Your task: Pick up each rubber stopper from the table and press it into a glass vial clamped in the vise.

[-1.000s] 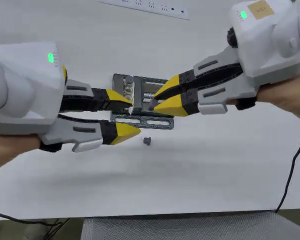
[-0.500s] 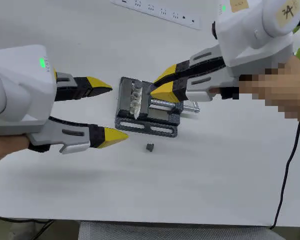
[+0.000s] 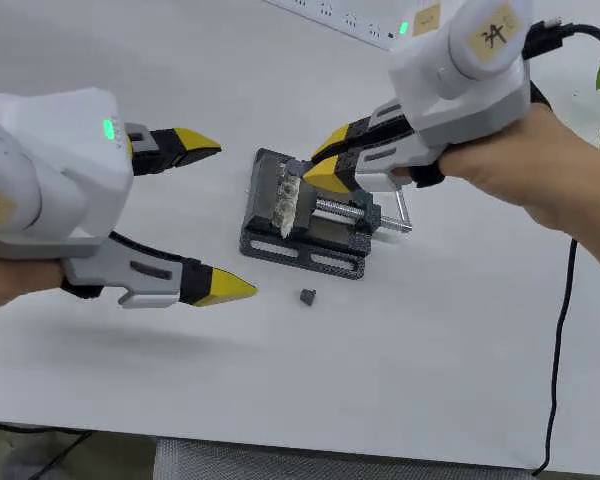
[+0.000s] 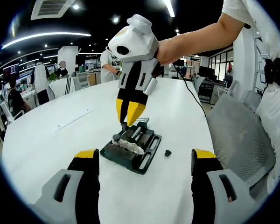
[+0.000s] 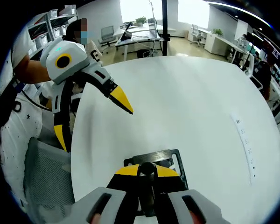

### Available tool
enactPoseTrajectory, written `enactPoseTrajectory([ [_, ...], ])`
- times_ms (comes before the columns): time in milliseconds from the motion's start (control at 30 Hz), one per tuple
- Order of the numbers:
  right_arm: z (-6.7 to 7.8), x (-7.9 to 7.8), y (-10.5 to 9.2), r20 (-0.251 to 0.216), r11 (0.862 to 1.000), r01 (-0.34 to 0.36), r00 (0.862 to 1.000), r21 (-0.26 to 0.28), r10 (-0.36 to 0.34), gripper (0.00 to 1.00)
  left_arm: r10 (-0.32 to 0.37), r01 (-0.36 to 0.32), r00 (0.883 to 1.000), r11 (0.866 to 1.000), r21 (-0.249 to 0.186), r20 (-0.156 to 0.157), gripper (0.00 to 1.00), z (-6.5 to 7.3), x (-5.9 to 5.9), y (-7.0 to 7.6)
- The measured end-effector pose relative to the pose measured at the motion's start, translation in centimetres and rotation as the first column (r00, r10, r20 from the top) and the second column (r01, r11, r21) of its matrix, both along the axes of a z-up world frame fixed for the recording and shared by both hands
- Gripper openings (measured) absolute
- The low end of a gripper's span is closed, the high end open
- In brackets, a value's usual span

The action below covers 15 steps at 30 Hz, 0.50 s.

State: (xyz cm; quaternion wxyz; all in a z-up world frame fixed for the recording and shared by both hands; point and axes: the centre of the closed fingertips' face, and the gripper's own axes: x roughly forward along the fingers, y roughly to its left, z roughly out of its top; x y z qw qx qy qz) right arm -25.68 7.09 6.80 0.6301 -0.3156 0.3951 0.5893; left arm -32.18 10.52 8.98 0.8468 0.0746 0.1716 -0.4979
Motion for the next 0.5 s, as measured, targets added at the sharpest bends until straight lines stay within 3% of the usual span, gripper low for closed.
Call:
enactPoseTrajectory([
  [500, -3.4, 0.8, 0.2, 0.018, 0.994, -0.036, 0.999, -0.105, 0.038, 0.05, 0.018, -0.019, 1.000, 0.999, -0.039, -0.016, 0.84, -0.6, 0.6, 0.6],
])
